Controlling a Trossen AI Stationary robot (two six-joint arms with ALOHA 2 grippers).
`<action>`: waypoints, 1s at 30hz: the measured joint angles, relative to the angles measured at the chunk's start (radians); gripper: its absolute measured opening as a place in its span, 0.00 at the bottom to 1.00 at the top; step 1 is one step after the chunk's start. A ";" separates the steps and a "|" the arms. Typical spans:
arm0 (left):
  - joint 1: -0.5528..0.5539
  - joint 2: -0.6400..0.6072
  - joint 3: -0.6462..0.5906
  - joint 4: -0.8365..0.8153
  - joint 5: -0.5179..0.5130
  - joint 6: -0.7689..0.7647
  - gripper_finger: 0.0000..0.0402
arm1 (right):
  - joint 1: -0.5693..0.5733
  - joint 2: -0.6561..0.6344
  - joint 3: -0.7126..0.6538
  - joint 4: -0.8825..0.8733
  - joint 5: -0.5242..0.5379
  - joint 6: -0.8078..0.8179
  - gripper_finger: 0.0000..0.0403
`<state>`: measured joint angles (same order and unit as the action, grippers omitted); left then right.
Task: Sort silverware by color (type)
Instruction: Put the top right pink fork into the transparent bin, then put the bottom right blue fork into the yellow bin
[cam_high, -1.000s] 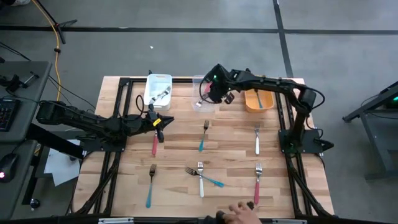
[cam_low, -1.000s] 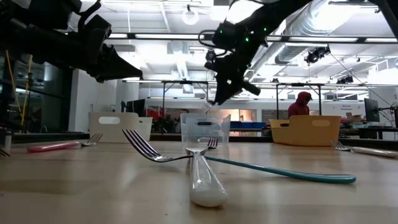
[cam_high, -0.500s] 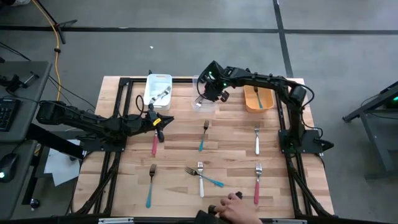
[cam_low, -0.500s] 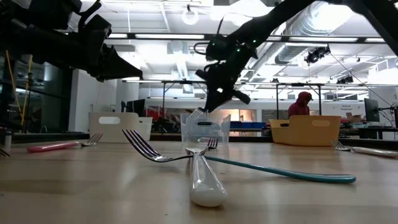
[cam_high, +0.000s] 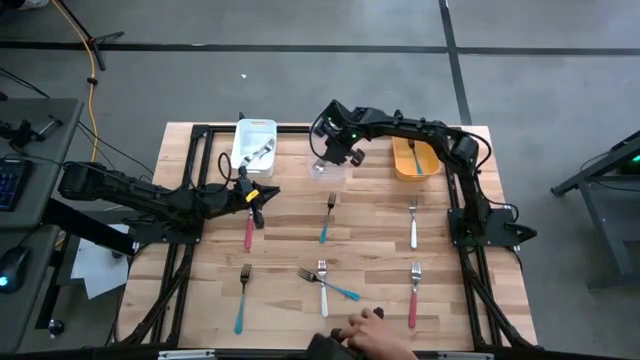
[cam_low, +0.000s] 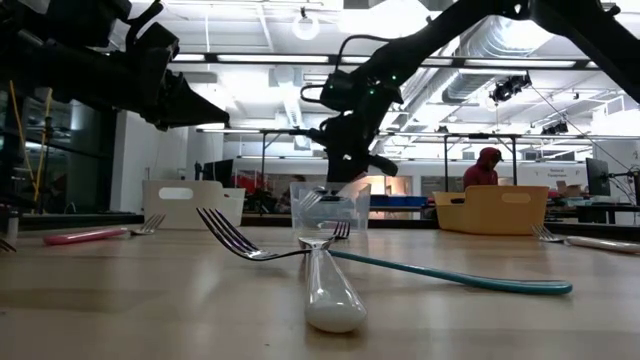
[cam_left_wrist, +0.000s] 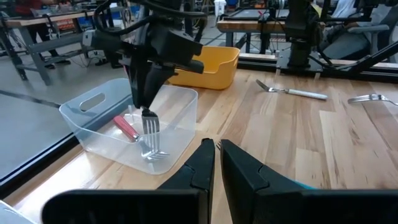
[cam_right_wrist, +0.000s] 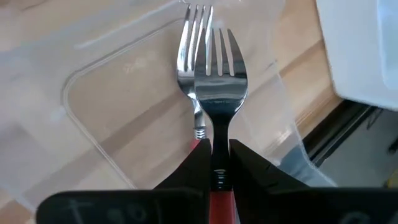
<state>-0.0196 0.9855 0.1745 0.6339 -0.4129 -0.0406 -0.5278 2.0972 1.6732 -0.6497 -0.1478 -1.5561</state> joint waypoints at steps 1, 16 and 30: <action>0.000 0.000 0.000 0.000 0.000 0.000 0.05 | 0.000 0.000 0.000 0.002 0.000 0.025 0.09; 0.000 0.000 0.000 0.000 -0.003 0.000 0.05 | 0.005 0.000 -0.001 0.062 0.004 0.169 0.22; 0.001 0.000 0.000 0.005 -0.003 0.062 0.05 | 0.141 -0.098 0.124 -0.171 0.158 0.534 0.15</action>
<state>-0.0185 0.9855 0.1745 0.6386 -0.4155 0.0216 -0.3868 1.9996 1.7973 -0.8203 0.0102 -1.0218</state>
